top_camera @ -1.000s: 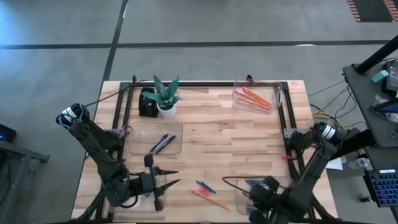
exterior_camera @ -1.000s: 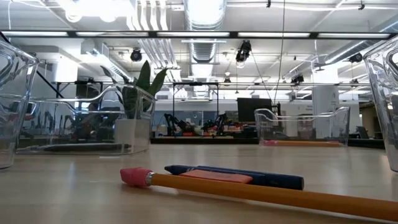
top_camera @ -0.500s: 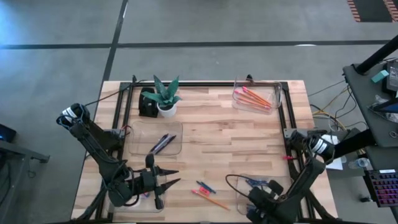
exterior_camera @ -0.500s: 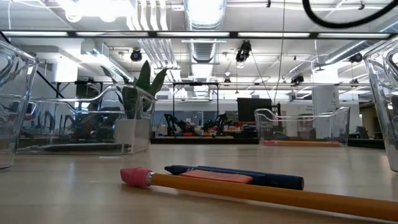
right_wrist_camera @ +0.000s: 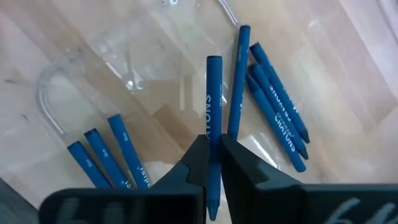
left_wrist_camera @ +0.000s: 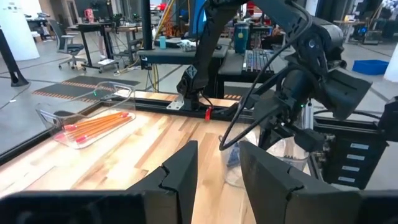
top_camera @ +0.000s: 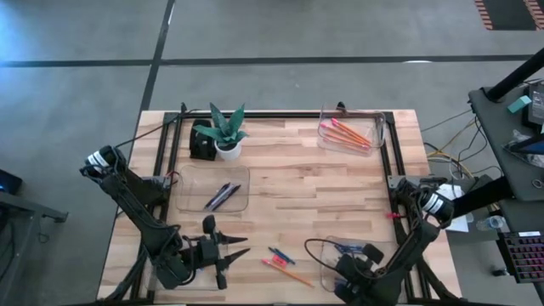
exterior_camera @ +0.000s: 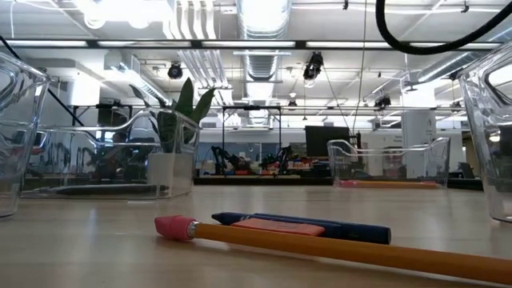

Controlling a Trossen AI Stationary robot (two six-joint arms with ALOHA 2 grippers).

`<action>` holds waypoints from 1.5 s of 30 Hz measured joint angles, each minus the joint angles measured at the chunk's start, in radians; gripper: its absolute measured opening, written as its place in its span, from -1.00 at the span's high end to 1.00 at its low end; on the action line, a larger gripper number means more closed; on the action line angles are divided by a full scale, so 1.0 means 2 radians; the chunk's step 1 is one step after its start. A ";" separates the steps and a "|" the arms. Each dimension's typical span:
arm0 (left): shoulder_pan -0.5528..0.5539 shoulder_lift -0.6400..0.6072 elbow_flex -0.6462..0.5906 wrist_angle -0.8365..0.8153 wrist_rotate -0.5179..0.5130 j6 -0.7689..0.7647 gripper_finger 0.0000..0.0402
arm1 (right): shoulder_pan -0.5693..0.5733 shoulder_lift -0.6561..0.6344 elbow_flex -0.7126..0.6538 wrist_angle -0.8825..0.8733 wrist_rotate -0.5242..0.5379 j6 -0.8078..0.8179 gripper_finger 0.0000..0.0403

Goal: Sort crayons/erasers/pens/pencils in bins
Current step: Put the blue crayon into the bottom right transparent bin, then put the orange pencil into the top right transparent bin

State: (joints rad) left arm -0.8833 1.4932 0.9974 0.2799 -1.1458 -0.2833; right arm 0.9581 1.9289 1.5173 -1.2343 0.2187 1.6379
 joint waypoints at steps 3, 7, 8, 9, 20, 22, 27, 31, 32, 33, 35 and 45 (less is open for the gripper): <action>0.000 0.002 0.000 0.000 0.000 0.000 0.47 | -0.002 0.000 0.000 -0.006 0.002 -0.001 0.79; 0.000 0.002 0.000 0.000 0.006 0.000 0.47 | -0.002 0.000 0.000 -0.012 0.002 -0.007 0.60; 0.000 0.002 0.000 0.000 0.007 0.000 0.47 | -0.002 0.000 0.000 -0.012 -0.001 -0.009 0.56; 0.000 0.002 0.000 0.000 0.007 0.000 0.47 | -0.002 0.000 0.000 -0.013 -0.003 -0.011 0.53; 0.050 0.017 0.014 0.012 0.212 0.000 0.47 | -0.003 -0.043 0.008 -0.022 -0.004 -0.021 0.44; 0.065 0.031 0.024 0.012 0.246 0.001 0.47 | -0.004 -0.057 0.008 -0.023 0.004 -0.016 0.44; 0.100 0.067 0.032 0.012 0.341 0.000 0.47 | -0.004 -0.082 0.008 -0.023 0.043 -0.016 0.45; 0.116 0.096 0.033 0.013 0.373 -0.001 0.47 | -0.006 -0.095 0.008 -0.024 0.069 -0.032 0.44; 0.120 0.104 0.033 0.013 0.374 -0.001 0.47 | -0.007 -0.097 0.008 -0.026 0.081 -0.036 0.44; 0.123 0.113 0.034 0.013 0.374 -0.001 0.47 | -0.008 -0.098 0.008 -0.029 0.096 -0.040 0.43; 0.129 0.135 0.041 0.012 0.375 -0.003 0.47 | -0.014 -0.100 0.008 -0.033 0.122 -0.044 0.44; 0.138 0.253 0.119 -0.040 0.457 -0.004 0.47 | -0.051 -0.100 0.008 -0.035 0.145 -0.093 0.46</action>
State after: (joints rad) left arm -0.6064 2.0002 1.2344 0.2006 -0.2312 -0.2915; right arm 0.8560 1.7294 1.5330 -1.3039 0.5083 1.4519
